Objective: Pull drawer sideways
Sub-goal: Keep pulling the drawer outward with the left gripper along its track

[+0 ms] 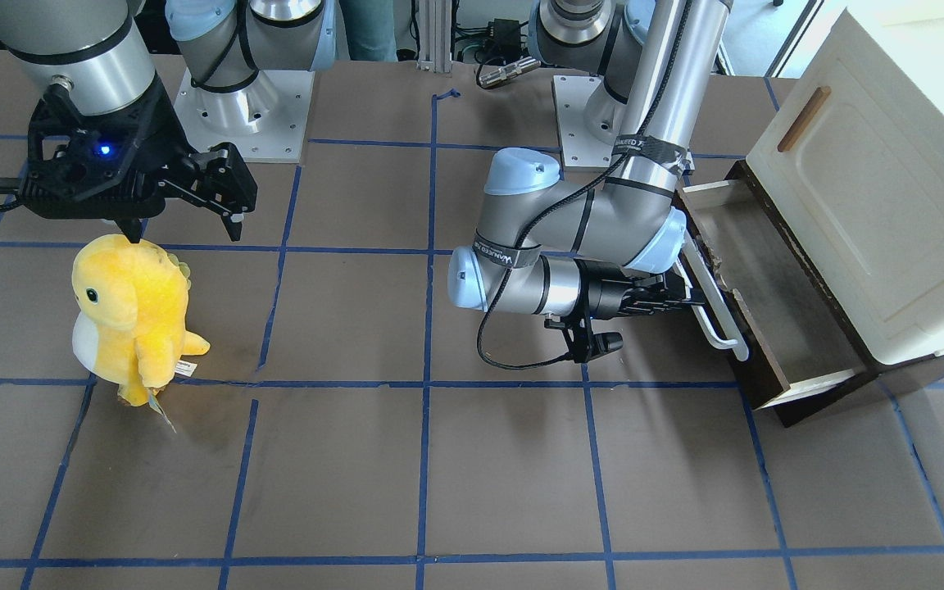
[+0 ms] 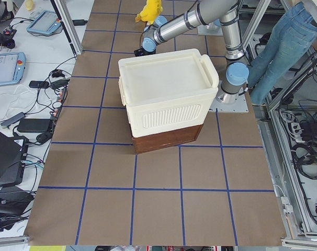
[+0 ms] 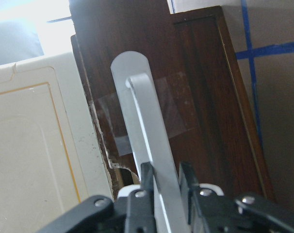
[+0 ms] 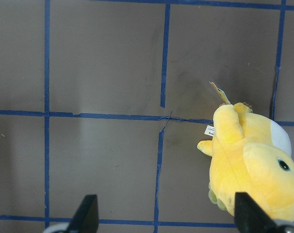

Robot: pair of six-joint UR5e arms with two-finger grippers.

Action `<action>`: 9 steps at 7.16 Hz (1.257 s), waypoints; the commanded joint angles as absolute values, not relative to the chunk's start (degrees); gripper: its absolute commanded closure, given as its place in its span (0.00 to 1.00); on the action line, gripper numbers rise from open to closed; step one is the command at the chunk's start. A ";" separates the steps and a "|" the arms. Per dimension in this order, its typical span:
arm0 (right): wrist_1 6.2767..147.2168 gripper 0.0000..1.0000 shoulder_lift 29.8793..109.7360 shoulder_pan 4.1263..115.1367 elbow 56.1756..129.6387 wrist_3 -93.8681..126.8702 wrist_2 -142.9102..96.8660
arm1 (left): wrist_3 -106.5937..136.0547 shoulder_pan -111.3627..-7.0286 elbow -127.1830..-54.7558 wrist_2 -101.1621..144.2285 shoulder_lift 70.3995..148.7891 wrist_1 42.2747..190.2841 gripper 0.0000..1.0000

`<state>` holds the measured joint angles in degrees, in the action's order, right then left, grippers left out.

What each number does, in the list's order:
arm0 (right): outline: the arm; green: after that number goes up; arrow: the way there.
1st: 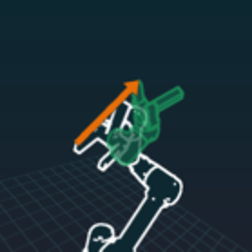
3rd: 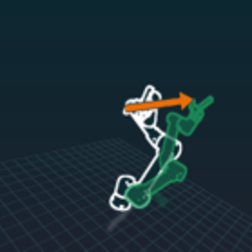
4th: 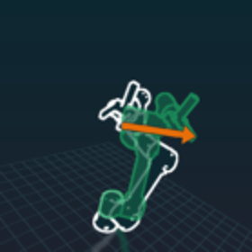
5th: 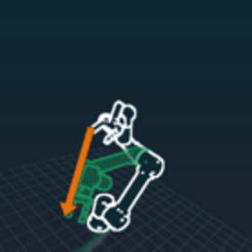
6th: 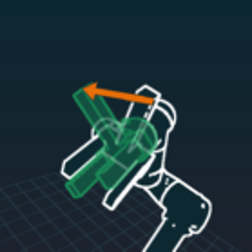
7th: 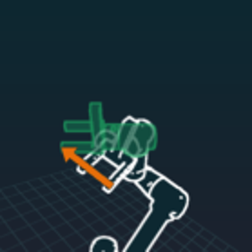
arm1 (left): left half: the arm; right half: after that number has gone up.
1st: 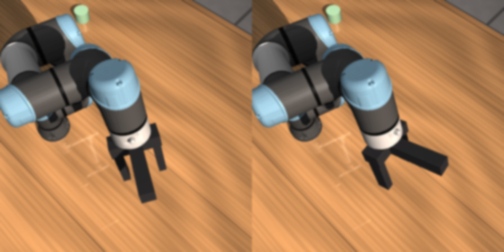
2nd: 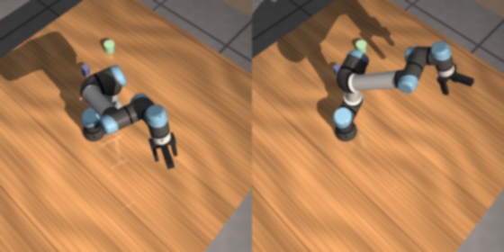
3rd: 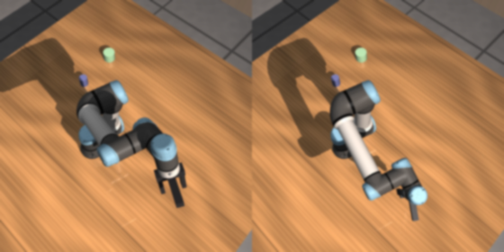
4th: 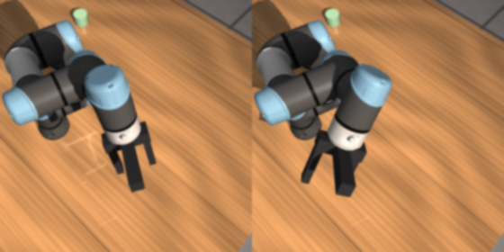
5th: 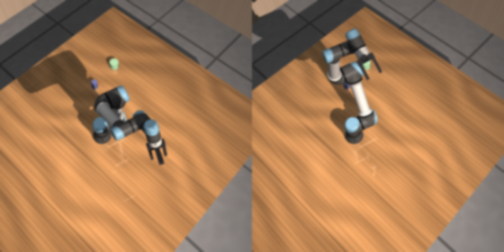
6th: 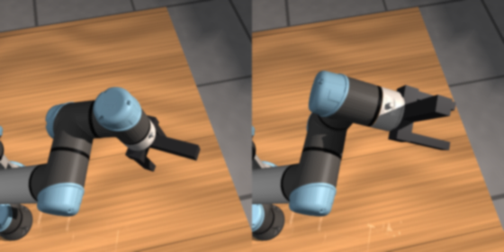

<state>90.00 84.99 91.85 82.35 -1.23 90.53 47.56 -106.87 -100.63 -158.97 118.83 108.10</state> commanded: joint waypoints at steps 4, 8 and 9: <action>90.00 0.00 84.99 91.85 82.35 -1.23 90.53 | 47.55 -107.05 -100.63 -158.82 118.83 108.11 0.96; 90.00 0.00 84.99 91.85 82.35 -1.23 90.53 | 47.55 -107.05 -100.46 -158.82 118.83 108.11 0.98; 90.00 0.00 84.99 91.85 82.35 -1.23 90.53 | 47.55 -107.05 -100.37 -158.73 118.83 108.11 0.98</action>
